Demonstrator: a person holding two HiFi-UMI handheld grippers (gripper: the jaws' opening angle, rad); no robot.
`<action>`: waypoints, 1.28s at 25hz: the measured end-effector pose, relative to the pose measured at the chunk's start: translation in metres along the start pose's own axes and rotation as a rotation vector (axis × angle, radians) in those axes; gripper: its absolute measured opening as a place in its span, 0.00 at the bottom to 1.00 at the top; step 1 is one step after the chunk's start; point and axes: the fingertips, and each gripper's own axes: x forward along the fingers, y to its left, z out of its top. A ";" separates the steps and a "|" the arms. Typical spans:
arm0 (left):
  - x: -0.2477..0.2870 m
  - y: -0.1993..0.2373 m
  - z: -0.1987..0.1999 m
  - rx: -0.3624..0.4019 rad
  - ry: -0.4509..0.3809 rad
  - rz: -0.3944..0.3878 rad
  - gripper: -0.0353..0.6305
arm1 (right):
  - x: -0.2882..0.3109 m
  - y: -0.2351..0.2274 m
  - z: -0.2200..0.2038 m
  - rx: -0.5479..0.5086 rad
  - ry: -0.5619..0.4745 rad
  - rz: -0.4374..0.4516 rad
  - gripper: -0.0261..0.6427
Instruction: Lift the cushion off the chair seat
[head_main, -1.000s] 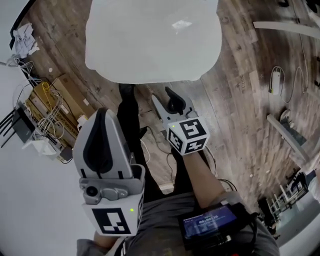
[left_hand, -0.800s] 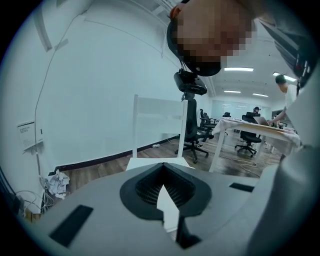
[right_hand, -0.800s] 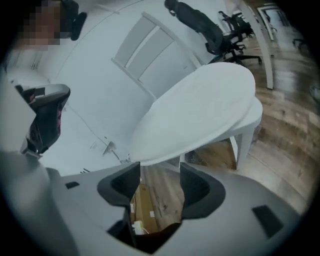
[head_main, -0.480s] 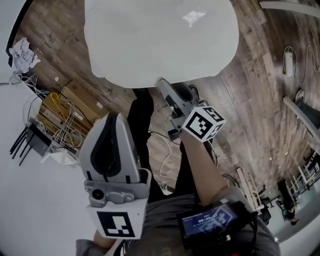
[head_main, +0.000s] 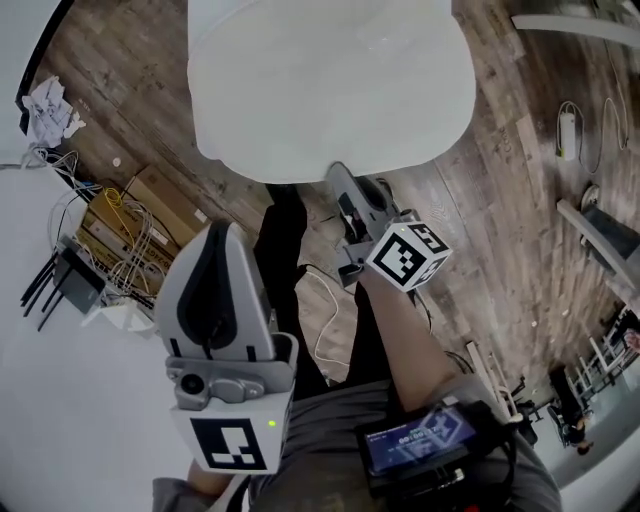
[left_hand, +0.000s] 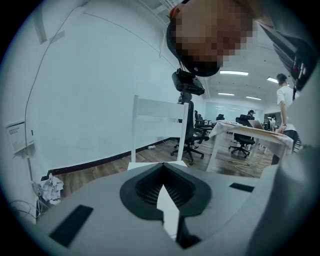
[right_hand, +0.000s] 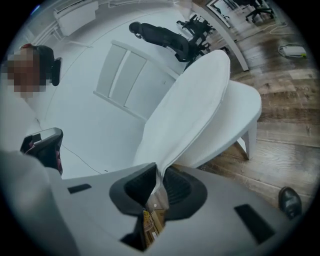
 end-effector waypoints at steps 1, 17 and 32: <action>-0.002 -0.002 0.006 0.000 -0.011 0.003 0.06 | -0.003 0.005 0.005 -0.018 0.000 0.003 0.11; -0.059 -0.044 0.144 0.030 -0.213 0.079 0.06 | -0.041 0.170 0.142 -0.450 -0.049 0.175 0.08; -0.127 -0.083 0.334 0.073 -0.538 0.131 0.06 | -0.189 0.429 0.263 -0.817 -0.269 0.426 0.08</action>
